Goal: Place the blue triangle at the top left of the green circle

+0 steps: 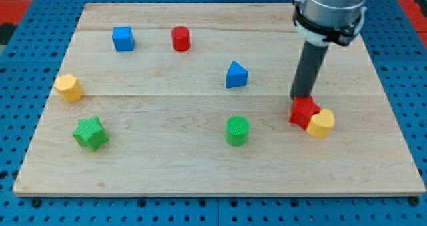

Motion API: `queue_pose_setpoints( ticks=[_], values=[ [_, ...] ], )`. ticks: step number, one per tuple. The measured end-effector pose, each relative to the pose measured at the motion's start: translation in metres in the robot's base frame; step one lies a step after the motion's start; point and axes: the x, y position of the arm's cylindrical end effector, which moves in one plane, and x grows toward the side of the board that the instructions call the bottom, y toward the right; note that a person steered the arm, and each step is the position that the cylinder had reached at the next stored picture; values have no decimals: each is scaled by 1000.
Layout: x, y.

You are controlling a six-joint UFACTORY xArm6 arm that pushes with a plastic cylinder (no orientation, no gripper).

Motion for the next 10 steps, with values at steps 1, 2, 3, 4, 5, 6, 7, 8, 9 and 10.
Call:
queue_pose_setpoints(
  ticks=[1, 2, 3, 4, 5, 6, 7, 8, 9, 10],
  values=[
    [39, 15],
    [28, 17],
    [-7, 15],
    [-41, 15],
    [-45, 21],
    [-52, 20],
    [-67, 14],
    [-68, -15],
    [-65, -71],
    [-42, -87]
  ],
)
